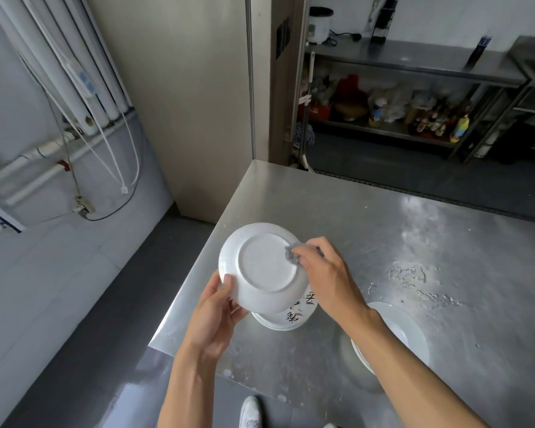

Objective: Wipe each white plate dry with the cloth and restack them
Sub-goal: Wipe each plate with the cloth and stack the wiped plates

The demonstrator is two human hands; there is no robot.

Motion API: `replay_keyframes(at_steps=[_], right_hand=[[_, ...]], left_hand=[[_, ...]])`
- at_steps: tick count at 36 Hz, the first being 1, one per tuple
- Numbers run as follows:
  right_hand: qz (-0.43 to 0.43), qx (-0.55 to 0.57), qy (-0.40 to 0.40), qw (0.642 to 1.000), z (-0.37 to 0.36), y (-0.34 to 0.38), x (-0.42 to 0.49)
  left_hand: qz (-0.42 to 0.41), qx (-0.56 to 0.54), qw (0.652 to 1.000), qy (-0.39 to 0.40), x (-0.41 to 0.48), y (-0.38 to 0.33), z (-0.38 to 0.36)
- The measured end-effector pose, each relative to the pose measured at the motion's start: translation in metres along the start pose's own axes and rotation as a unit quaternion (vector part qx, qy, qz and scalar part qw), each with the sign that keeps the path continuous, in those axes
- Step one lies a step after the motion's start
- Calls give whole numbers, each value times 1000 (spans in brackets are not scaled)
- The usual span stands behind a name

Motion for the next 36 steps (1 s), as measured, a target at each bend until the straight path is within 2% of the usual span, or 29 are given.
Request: replay_keyframes(at_steps=[3,6,9,14,16,18,23,33,36], right_hand=[[-65,79,-36,994,6,-2,12],[-73,72,-54,993,12,3,25],[-37,77,-43,995,15,14,33],[40,101,25,994,3,45,38],[97,55,42,993,-7,54,33],[115,37,58,991,-13,62,28],[120,14,50,991,-22,73,16],[95,18,58,994,-22,70,11],[127,-5,67,990,-19,67,5]], left_hand=[[-2,43,999,23,-2,1,-4],[-12,93,994,50,-3,0,-10],[-15,136,989,62,-4,-3,-15],[-28,176,982,66,2,0,-22],[-32,159,985,49,5,3,-22],[-34,118,992,33,7,6,-20],[-37,16,999,29,8,15,-11],[-38,-21,999,12,14,19,-8],[-38,-63,997,-19,16,15,-7]])
Point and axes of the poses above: each hand's wrist, its own x-axis towards the middle knuckle, its own z-axis out of the back of the hand, y = z × x, the point moved 1 cm from there along x, towards the middle knuckle, and after that the axes turned 2 degrees about -x, right-handed, at the moved point
